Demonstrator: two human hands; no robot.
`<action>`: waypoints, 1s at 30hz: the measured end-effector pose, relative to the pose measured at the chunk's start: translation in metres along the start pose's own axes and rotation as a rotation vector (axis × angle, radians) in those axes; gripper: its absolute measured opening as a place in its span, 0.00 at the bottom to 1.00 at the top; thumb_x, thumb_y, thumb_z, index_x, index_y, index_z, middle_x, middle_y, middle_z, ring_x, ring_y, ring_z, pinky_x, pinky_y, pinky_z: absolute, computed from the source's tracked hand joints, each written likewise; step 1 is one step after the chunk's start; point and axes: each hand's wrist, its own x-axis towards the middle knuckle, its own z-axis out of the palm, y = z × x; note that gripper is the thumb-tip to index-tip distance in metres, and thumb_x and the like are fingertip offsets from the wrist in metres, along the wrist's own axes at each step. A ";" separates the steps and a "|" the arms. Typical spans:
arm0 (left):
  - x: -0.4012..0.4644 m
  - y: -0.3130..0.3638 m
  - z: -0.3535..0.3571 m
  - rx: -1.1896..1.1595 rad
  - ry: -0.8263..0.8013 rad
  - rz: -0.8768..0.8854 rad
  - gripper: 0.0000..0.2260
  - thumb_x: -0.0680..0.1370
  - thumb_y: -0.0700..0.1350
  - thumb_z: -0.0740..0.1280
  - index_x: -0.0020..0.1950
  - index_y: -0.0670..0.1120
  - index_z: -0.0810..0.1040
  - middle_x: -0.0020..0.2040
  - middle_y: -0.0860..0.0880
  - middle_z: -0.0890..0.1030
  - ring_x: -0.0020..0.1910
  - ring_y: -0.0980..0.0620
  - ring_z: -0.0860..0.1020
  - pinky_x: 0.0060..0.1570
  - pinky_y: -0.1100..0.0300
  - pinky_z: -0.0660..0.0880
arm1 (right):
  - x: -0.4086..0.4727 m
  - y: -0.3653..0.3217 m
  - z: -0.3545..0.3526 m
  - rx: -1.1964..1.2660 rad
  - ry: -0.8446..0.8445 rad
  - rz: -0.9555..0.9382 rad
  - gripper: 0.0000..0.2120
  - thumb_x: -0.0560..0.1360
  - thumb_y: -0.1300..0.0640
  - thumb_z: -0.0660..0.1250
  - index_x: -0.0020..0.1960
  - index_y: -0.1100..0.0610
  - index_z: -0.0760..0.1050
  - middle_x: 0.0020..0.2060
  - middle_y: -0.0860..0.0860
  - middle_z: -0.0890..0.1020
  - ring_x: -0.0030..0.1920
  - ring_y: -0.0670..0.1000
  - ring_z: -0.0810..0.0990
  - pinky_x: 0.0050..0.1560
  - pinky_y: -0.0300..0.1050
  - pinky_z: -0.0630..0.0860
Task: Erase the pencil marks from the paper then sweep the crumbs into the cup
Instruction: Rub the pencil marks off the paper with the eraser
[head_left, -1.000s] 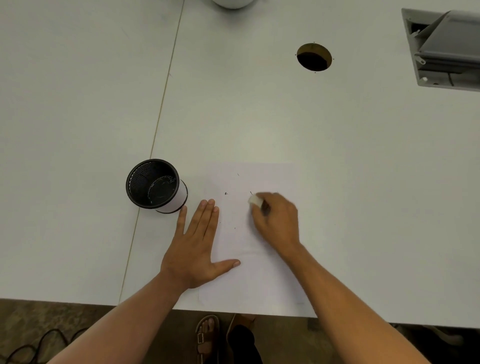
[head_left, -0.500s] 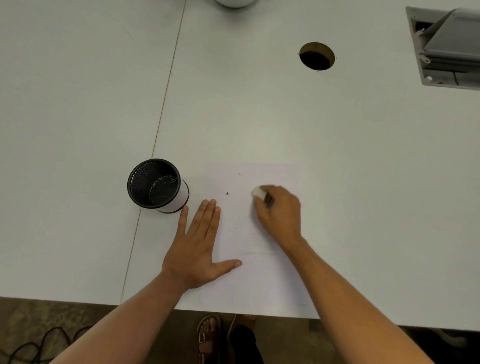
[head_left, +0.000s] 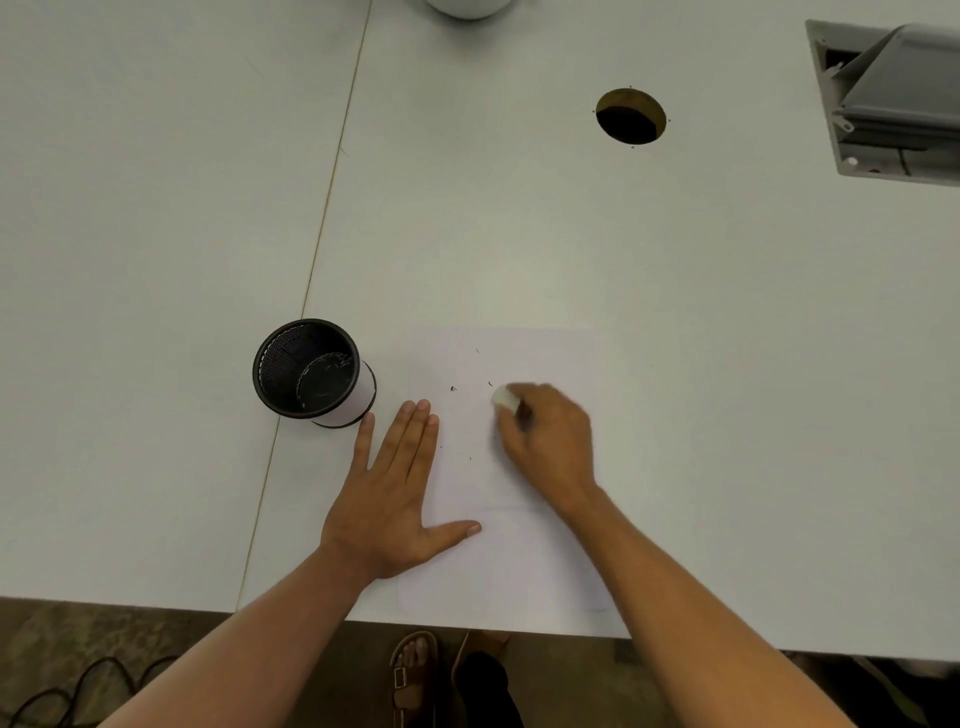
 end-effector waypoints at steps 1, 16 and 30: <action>0.000 0.000 0.000 -0.001 -0.001 -0.001 0.51 0.76 0.77 0.51 0.81 0.36 0.52 0.83 0.40 0.51 0.83 0.43 0.49 0.76 0.32 0.52 | 0.012 0.003 -0.004 -0.004 0.034 0.031 0.06 0.74 0.55 0.68 0.49 0.55 0.81 0.40 0.51 0.83 0.38 0.49 0.78 0.39 0.39 0.70; -0.001 0.000 0.000 -0.013 -0.007 0.000 0.51 0.76 0.77 0.50 0.82 0.37 0.51 0.83 0.41 0.50 0.83 0.44 0.48 0.77 0.33 0.51 | -0.012 0.018 -0.016 -0.029 0.068 0.050 0.07 0.73 0.55 0.69 0.49 0.55 0.81 0.39 0.50 0.82 0.38 0.49 0.79 0.40 0.38 0.71; 0.000 0.000 0.000 -0.004 0.012 0.005 0.51 0.76 0.77 0.50 0.81 0.36 0.53 0.83 0.40 0.51 0.83 0.43 0.50 0.77 0.33 0.50 | -0.020 0.012 -0.010 -0.040 0.017 -0.005 0.06 0.73 0.55 0.68 0.49 0.54 0.81 0.38 0.49 0.82 0.38 0.51 0.79 0.39 0.38 0.70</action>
